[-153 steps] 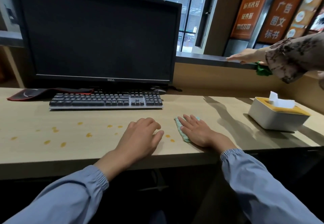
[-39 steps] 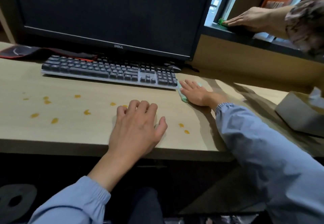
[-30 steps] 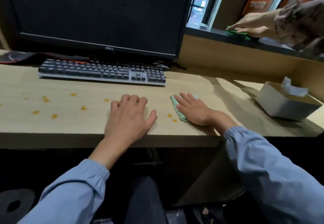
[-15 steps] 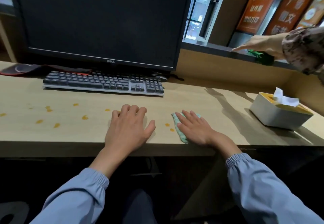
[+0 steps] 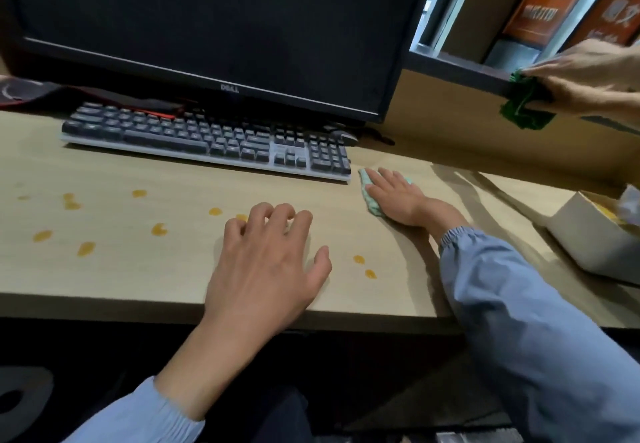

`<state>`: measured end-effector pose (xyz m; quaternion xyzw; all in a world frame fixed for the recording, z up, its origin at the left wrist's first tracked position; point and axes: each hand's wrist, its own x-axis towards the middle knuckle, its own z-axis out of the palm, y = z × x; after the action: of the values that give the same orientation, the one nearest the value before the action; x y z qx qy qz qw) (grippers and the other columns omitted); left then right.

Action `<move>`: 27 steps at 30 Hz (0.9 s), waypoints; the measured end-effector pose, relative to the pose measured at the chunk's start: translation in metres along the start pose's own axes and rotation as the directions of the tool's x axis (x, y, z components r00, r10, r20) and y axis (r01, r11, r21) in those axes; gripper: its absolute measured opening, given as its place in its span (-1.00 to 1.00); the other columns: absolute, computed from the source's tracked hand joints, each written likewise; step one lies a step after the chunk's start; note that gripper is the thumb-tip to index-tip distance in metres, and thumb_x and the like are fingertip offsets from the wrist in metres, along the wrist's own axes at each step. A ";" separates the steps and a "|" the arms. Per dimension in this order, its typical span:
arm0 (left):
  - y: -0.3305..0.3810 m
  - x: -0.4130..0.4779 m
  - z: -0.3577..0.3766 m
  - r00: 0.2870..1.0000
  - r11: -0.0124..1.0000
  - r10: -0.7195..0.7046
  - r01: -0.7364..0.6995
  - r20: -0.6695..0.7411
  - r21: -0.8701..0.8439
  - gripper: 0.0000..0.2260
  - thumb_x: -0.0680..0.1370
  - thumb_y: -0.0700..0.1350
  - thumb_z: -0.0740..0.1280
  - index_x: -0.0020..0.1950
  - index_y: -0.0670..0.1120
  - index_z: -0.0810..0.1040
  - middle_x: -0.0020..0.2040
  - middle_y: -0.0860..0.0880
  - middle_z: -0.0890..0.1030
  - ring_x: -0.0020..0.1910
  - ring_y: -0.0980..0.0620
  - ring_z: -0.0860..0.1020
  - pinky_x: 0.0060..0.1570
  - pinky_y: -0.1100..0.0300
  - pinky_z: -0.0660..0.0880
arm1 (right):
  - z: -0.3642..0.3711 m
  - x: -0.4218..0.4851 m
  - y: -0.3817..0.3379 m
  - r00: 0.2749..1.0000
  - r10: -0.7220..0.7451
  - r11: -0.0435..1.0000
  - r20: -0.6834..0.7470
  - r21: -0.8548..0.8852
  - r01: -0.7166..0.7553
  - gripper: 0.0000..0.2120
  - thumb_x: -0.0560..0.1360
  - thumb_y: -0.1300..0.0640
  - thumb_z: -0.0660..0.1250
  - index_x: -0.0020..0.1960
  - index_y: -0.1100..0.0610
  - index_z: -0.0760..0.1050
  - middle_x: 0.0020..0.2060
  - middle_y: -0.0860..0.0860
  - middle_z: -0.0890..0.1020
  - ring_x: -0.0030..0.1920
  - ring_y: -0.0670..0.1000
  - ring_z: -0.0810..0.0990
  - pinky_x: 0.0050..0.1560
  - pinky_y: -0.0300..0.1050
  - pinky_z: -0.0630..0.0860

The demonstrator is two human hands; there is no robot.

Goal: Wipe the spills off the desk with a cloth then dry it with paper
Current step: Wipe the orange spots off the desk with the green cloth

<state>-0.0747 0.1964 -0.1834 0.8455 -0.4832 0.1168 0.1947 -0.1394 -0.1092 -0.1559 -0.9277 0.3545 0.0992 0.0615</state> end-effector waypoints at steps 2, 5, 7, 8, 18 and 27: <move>-0.001 0.000 0.001 1.000 1.000 -0.002 0.002 -0.018 0.003 -0.55 0.61 0.24 0.10 0.30 -0.01 0.53 0.22 -0.01 0.58 0.27 -0.12 0.48 0.13 -0.14 0.40 | -0.006 0.021 0.004 1.000 0.004 1.000 -0.012 0.000 -0.004 -0.46 0.71 -0.15 -0.16 0.66 -0.11 -0.15 0.66 0.00 -0.09 0.64 0.10 -0.15 0.58 0.17 -0.13; -0.002 -0.001 0.003 0.998 1.000 -0.002 0.002 -0.070 -0.008 -0.59 0.60 0.21 0.15 0.25 -0.03 0.55 0.18 -0.02 0.58 0.24 -0.14 0.48 0.10 -0.16 0.38 | -0.015 0.054 0.010 0.999 0.030 0.999 -0.014 0.013 -0.030 -0.45 0.69 -0.20 -0.17 0.65 -0.15 -0.16 0.66 -0.02 -0.10 0.64 0.08 -0.16 0.58 0.17 -0.14; -0.003 -0.001 0.006 0.996 1.000 0.008 -0.010 -0.087 -0.015 -0.60 0.59 0.20 0.17 0.23 -0.03 0.56 0.16 -0.02 0.58 0.22 -0.13 0.50 0.09 -0.16 0.38 | -0.020 0.070 0.012 0.999 0.050 0.999 -0.005 0.020 -0.050 -0.44 0.68 -0.22 -0.18 0.65 -0.17 -0.17 0.66 -0.02 -0.11 0.64 0.07 -0.17 0.58 0.17 -0.15; -0.003 0.000 0.007 0.996 1.000 0.012 -0.013 -0.094 -0.016 -0.61 0.59 0.20 0.17 0.23 -0.03 0.56 0.16 -0.01 0.58 0.21 -0.13 0.50 0.08 -0.16 0.38 | -0.023 0.075 0.011 0.998 0.064 0.998 -0.006 0.022 -0.064 -0.44 0.68 -0.22 -0.18 0.65 -0.16 -0.16 0.66 -0.02 -0.11 0.64 0.07 -0.17 0.59 0.18 -0.15; -0.003 0.001 0.008 0.995 1.000 0.005 -0.005 -0.101 -0.004 -0.62 0.59 0.20 0.17 0.19 -0.02 0.56 0.12 -0.01 0.58 0.17 -0.12 0.50 0.07 -0.15 0.38 | -0.027 0.081 0.010 0.994 0.111 0.993 -0.009 0.028 -0.111 -0.44 0.69 -0.20 -0.17 0.66 -0.12 -0.14 0.66 0.02 -0.10 0.64 0.13 -0.15 0.59 0.23 -0.13; -0.003 0.001 0.005 0.999 0.999 -0.018 0.017 -0.036 -0.032 -0.54 0.60 0.25 0.08 0.28 0.01 0.52 0.21 0.01 0.55 0.28 -0.10 0.42 0.18 -0.15 0.31 | -0.006 -0.002 0.006 1.000 0.019 1.000 0.006 0.006 -0.019 -0.45 0.70 -0.18 -0.19 0.65 -0.14 -0.20 0.66 -0.01 -0.13 0.64 0.09 -0.18 0.59 0.19 -0.17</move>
<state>-0.0714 0.1947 -0.1879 0.8444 -0.4740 0.1227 0.2175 -0.1441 -0.1134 -0.1496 -0.9238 0.3636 0.1013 0.0645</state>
